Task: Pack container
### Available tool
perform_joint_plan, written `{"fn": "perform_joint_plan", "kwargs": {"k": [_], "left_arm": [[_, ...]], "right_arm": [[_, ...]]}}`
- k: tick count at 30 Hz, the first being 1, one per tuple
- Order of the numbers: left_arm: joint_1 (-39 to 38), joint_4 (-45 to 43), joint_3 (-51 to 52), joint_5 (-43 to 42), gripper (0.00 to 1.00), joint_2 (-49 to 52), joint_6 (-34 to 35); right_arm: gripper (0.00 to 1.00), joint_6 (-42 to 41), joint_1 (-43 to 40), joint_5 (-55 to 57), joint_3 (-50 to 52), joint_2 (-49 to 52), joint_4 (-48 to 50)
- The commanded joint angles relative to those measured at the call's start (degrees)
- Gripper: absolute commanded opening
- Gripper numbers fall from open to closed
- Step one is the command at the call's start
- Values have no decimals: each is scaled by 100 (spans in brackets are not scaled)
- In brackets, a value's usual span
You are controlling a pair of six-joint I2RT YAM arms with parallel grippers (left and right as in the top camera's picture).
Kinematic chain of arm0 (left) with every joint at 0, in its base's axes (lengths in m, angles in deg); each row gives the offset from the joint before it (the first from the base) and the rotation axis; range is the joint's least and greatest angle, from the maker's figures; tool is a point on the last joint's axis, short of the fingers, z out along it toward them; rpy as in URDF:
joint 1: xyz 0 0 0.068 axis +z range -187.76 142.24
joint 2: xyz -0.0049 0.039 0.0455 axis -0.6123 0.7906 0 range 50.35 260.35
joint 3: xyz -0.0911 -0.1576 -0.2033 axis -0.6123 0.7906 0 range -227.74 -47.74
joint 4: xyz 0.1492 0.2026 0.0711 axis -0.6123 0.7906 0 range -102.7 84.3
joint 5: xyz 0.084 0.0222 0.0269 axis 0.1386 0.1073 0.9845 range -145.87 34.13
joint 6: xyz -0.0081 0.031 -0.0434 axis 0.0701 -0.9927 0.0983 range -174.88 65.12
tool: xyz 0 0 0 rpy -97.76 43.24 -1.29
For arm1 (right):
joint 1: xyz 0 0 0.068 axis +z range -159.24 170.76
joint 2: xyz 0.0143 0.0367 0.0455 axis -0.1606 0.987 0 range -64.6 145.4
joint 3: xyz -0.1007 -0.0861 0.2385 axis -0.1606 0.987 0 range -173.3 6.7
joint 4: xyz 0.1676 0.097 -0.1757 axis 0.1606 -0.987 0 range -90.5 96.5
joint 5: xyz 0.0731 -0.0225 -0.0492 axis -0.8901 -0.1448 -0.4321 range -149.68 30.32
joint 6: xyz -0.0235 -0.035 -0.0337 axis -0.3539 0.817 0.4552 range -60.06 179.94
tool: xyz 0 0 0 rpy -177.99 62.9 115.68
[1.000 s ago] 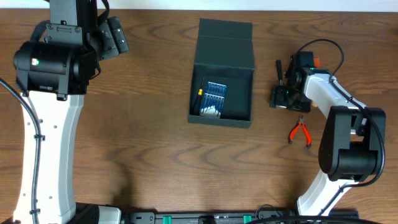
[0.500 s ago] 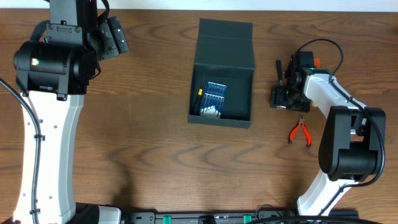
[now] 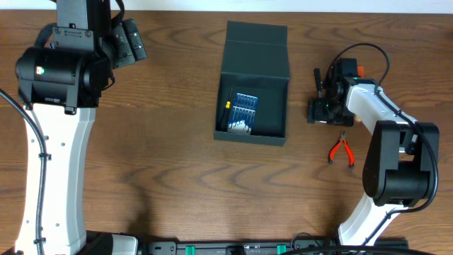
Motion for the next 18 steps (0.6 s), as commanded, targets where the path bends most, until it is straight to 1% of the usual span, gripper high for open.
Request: {"fn": "perform_joint_plan", "kwargs": {"k": [1, 5, 11, 13, 16, 18], "left_arm": [[31, 20, -35, 70, 99, -26, 9], [31, 17, -35, 70, 98, -26, 9], [31, 17, -35, 68, 99, -26, 9], [31, 17, -35, 70, 99, -26, 9], [31, 17, -35, 68, 98, -26, 9], [31, 17, -35, 68, 99, -26, 9]], "right_arm": [[81, 166, -76, 13, 109, 210, -15], [76, 164, -76, 13, 109, 210, -31], [74, 164, -76, 13, 109, 210, -50], [70, 164, -76, 13, 109, 210, -48], [62, 166, -76, 13, 109, 210, -48], [60, 164, -76, 13, 109, 210, -48]]}}
